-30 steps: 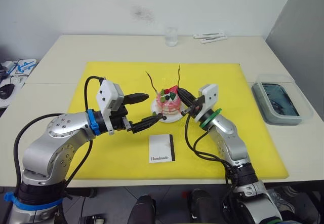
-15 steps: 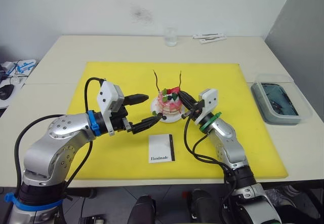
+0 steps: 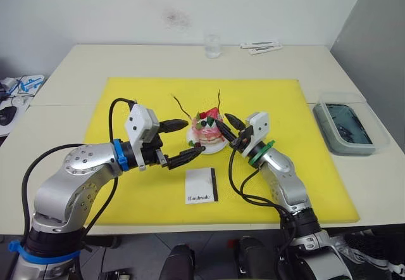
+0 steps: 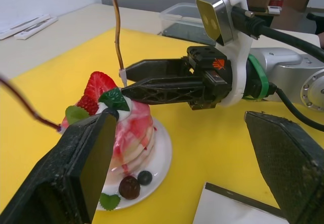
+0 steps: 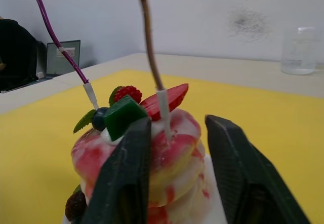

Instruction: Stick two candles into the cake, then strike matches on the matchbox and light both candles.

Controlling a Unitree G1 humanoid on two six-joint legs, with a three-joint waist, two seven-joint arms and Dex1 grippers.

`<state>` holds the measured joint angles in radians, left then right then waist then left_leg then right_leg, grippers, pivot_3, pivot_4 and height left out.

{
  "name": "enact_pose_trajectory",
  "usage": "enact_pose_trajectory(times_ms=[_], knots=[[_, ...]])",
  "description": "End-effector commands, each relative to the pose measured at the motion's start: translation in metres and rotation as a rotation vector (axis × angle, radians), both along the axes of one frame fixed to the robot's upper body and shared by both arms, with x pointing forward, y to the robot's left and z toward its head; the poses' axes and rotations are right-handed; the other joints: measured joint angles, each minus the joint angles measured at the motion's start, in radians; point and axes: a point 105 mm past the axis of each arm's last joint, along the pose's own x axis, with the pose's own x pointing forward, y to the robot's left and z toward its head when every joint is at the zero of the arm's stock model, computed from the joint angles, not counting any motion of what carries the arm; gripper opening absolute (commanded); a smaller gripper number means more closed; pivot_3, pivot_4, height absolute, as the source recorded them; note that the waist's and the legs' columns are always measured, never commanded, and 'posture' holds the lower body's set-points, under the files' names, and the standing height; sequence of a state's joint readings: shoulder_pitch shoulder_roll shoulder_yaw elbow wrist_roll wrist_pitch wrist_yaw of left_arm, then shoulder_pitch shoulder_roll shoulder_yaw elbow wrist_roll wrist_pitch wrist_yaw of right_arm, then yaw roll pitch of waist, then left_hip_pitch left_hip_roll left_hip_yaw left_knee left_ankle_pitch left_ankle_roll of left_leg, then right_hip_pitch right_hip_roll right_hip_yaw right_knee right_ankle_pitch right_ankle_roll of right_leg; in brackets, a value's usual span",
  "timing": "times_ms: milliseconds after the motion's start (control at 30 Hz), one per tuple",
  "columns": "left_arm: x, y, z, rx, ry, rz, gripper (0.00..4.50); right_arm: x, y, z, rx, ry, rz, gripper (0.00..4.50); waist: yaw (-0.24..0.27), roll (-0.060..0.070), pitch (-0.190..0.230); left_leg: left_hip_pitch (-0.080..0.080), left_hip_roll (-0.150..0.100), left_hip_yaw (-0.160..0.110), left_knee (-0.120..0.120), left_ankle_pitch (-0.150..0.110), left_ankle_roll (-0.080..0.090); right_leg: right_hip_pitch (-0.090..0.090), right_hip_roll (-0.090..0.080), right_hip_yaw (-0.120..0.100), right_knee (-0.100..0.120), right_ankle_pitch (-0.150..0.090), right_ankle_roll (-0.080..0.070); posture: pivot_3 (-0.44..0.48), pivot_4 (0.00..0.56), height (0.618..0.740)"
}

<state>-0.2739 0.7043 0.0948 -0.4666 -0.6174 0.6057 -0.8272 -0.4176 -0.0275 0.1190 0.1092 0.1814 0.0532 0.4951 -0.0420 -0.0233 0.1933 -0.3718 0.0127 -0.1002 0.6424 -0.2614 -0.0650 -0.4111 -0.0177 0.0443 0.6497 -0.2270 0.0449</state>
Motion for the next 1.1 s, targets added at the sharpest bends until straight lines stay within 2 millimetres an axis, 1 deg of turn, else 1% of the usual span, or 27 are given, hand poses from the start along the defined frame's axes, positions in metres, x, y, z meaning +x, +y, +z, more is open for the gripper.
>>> enact_pose_trajectory(times_ms=[33, 200, 300, 467, 633, 700, 867, 933, 1000, 1100], knots=[[-0.005, -0.004, 0.010, 0.019, -0.066, -0.028, 4.50, -0.005, 0.001, 0.025, 0.031, -0.084, 0.013, 3.24, 0.000, 0.000, 0.000, 0.000, 0.000, 0.000, 0.000, 0.000, 0.000, 0.000, 0.000, 0.000, 0.000, 0.000, 0.000, 0.000, 0.150, 0.740], [-0.005, -0.003, 0.011, 0.017, -0.064, -0.020, 4.50, -0.008, -0.006, 0.035, 0.040, -0.091, 0.004, 3.24, 0.000, 0.000, 0.000, 0.000, 0.000, 0.000, -0.001, 0.000, 0.000, 0.000, 0.000, 0.000, 0.000, 0.000, 0.000, 0.000, 0.150, 0.740], [-0.004, 0.000, 0.011, 0.014, -0.053, -0.009, 4.50, -0.011, -0.014, 0.040, 0.027, -0.093, 0.010, 3.24, 0.001, 0.000, 0.000, -0.001, 0.000, 0.000, -0.001, 0.000, 0.000, 0.000, 0.000, 0.000, -0.001, 0.000, 0.000, 0.000, 0.150, 0.740], [-0.004, 0.008, 0.009, 0.014, -0.010, 0.016, 4.50, -0.028, -0.027, 0.045, -0.041, -0.086, 0.083, 3.24, 0.001, 0.000, 0.000, -0.002, 0.000, 0.000, -0.001, 0.000, 0.000, -0.001, 0.000, 0.000, -0.001, 0.000, 0.000, 0.000, 0.150, 0.740], [-0.009, 0.026, 0.001, 0.054, 0.080, 0.033, 4.50, -0.048, -0.046, 0.040, -0.204, -0.073, 0.154, 3.24, 0.001, 0.000, 0.000, -0.003, 0.000, 0.000, -0.002, 0.000, 0.000, -0.002, 0.000, -0.001, -0.002, -0.001, -0.001, 0.000, 0.150, 0.740], [-0.012, 0.034, -0.003, 0.054, 0.153, 0.043, 4.50, -0.055, -0.052, 0.039, -0.253, -0.067, 0.177, 3.24, 0.001, 0.000, 0.000, -0.003, 0.000, 0.000, -0.001, 0.000, 0.000, -0.003, 0.000, -0.001, -0.002, -0.001, -0.001, 0.000, 0.150, 0.740], [-0.044, 0.055, -0.017, -0.013, 0.543, -0.021, 4.50, -0.073, -0.063, 0.036, -0.360, -0.046, 0.233, 3.24, -0.002, 0.000, 0.000, -0.005, 0.000, 0.000, -0.001, 0.000, 0.000, -0.005, 0.000, -0.001, -0.002, -0.002, -0.002, 0.000, 0.150, 0.740], [-0.055, 0.059, -0.021, -0.036, 0.694, -0.047, 4.50, -0.077, -0.066, 0.035, -0.385, -0.041, 0.241, 3.24, -0.007, 0.000, 0.000, -0.008, 0.000, 0.000, -0.001, 0.000, 0.000, -0.008, 0.000, -0.001, -0.001, -0.003, -0.004, 0.000, 0.150, 0.740], [-0.057, 0.060, -0.022, -0.092, 0.798, -0.044, 4.50, -0.080, -0.067, 0.032, -0.419, -0.034, 0.256, 3.24, -0.006, 0.000, 0.000, -0.009, 0.000, 0.000, -0.001, 0.000, 0.000, -0.009, 0.000, -0.001, -0.001, -0.003, -0.004, 0.000, 0.150, 0.740], [-0.064, 0.061, -0.031, -0.144, 0.966, -0.055, 4.50, -0.083, -0.067, 0.032, -0.452, -0.038, 0.275, 3.24, -0.008, 0.000, 0.001, -0.009, 0.000, 0.000, 0.000, 0.000, 0.000, -0.009, 0.000, -0.001, -0.001, -0.003, -0.004, 0.000, 0.150, 0.740]])
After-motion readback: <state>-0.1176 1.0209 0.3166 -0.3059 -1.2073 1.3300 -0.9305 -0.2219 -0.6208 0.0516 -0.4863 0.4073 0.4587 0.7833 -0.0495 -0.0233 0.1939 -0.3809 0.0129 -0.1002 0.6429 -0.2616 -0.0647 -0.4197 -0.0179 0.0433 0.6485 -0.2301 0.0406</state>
